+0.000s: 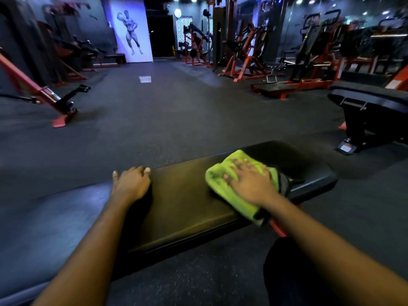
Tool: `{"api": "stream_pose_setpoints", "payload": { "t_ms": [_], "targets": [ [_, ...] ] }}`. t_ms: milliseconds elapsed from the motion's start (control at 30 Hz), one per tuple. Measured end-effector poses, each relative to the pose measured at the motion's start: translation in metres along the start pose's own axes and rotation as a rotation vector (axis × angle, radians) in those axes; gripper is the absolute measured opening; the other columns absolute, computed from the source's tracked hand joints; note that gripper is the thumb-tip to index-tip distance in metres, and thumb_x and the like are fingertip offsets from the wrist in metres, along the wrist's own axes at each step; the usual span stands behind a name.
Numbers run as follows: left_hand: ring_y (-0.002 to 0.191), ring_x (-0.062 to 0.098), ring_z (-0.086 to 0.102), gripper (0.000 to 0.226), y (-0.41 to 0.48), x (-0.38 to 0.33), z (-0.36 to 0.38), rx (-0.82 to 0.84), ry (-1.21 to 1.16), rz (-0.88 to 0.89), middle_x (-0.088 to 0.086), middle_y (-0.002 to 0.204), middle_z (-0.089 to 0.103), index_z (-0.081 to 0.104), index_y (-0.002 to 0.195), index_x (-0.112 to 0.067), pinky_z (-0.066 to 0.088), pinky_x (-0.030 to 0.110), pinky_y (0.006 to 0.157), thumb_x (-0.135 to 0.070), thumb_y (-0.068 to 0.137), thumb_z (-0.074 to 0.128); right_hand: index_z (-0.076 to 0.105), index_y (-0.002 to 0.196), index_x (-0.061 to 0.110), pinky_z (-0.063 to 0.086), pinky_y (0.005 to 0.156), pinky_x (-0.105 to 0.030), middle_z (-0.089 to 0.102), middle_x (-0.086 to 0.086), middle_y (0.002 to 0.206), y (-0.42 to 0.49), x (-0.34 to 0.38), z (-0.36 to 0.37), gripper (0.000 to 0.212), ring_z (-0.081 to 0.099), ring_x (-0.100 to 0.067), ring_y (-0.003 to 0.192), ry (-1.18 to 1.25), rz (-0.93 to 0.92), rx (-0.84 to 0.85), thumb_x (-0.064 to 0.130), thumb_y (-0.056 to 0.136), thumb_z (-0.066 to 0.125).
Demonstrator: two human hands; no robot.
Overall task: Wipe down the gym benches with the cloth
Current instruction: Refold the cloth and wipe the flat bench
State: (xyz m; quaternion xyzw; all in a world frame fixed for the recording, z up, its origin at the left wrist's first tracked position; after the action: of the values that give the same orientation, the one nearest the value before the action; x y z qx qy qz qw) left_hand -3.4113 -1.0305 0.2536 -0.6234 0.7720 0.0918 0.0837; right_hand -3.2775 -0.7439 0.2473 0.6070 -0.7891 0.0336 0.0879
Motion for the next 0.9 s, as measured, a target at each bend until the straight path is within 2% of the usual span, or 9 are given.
{"api": "stream_pose_setpoints", "payload": {
  "t_ms": [100,167,267,400,500,567,667,733,900],
  "targets": [
    [0.131,0.028,0.046,0.042,-0.011,0.008,-0.005,-0.055,-0.050,0.031,0.012,0.135,0.056,0.058,0.120,-0.011,0.003,0.056,0.117,-0.033,0.106,0.025,0.020,0.156,0.033,0.001,0.117,-0.066,0.004,0.004,0.167,0.073,-0.014,0.003,0.069,-0.001,-0.028,0.153,-0.013,0.112,0.123,0.066,0.095,0.015],
    [0.129,0.028,0.048,0.040,-0.022,0.013,-0.010,-0.097,-0.084,0.032,0.011,0.132,0.058,0.059,0.116,-0.011,0.000,0.055,0.117,-0.031,0.106,0.026,0.023,0.155,0.033,0.002,0.114,-0.071,0.007,0.002,0.166,0.101,0.019,0.009,0.063,0.004,-0.034,0.152,-0.028,0.087,0.143,0.061,0.099,0.020],
    [0.130,0.029,0.047,0.041,-0.036,0.028,-0.017,-0.140,-0.111,-0.009,0.011,0.134,0.058,0.059,0.121,-0.012,-0.002,0.053,0.117,-0.031,0.106,0.027,0.030,0.153,0.032,0.003,0.110,-0.073,0.015,0.003,0.165,0.090,0.108,0.019,0.056,0.011,-0.033,0.151,-0.040,-0.107,0.146,0.055,0.103,0.023],
    [0.129,0.030,0.048,0.041,-0.046,0.054,-0.022,-0.166,-0.122,-0.064,0.011,0.133,0.059,0.060,0.119,-0.012,-0.001,0.053,0.118,-0.031,0.106,0.026,0.028,0.153,0.035,0.001,0.116,-0.065,0.009,0.008,0.166,0.001,0.169,0.028,0.056,0.002,-0.026,0.153,-0.009,-0.393,0.126,0.057,0.102,0.023],
    [0.127,0.031,0.049,0.040,-0.054,0.061,-0.027,-0.191,-0.131,-0.077,0.012,0.132,0.059,0.061,0.117,-0.011,0.001,0.053,0.118,-0.030,0.105,0.027,0.029,0.152,0.040,0.004,0.119,-0.057,0.009,0.014,0.165,-0.060,0.147,0.020,0.079,0.004,-0.017,0.153,0.001,-0.499,0.061,0.077,0.087,0.003],
    [0.125,0.031,0.051,0.038,-0.064,0.069,-0.028,-0.210,-0.144,-0.095,0.013,0.128,0.061,0.061,0.110,-0.011,0.002,0.053,0.118,-0.029,0.105,0.028,0.025,0.153,0.039,0.005,0.119,-0.056,0.007,0.017,0.165,-0.054,0.115,0.015,0.096,0.004,-0.013,0.153,-0.046,-0.403,0.070,0.084,0.075,-0.009],
    [0.118,0.033,0.055,0.036,-0.089,0.085,-0.027,-0.264,-0.175,-0.144,0.015,0.117,0.065,0.061,0.097,-0.013,0.003,0.053,0.118,-0.027,0.105,0.029,0.018,0.156,0.037,0.003,0.117,-0.063,0.002,0.015,0.165,0.001,0.089,0.011,0.063,0.001,-0.020,0.153,-0.060,-0.175,0.136,0.064,0.099,0.015],
    [0.117,0.034,0.055,0.037,-0.109,0.096,-0.034,-0.333,-0.170,-0.199,0.017,0.117,0.066,0.064,0.102,-0.010,0.002,0.051,0.118,-0.025,0.105,0.030,0.019,0.156,0.035,0.002,0.115,-0.067,0.002,0.009,0.166,0.040,0.109,0.015,0.058,0.000,-0.029,0.153,-0.060,-0.119,0.157,0.057,0.102,0.020],
    [0.112,0.038,0.056,0.036,-0.156,0.127,-0.053,-0.485,-0.133,-0.369,0.021,0.110,0.066,0.064,0.095,-0.004,0.005,0.053,0.118,-0.021,0.104,0.033,0.028,0.154,0.029,0.005,0.113,-0.069,0.013,0.000,0.166,0.048,0.238,0.040,0.055,0.009,-0.039,0.150,-0.031,-0.363,0.192,0.049,0.104,0.025]
  ]
}}
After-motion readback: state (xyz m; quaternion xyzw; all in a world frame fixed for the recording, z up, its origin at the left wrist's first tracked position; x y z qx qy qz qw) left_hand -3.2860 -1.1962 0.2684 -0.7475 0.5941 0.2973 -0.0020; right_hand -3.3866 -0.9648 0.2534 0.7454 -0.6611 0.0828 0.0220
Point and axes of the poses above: each hand's wrist, its own y-axis towards the middle knuckle, its own z-axis out of the palm, x = y × z, the point moved 7 cm from there along y, towards the middle knuckle
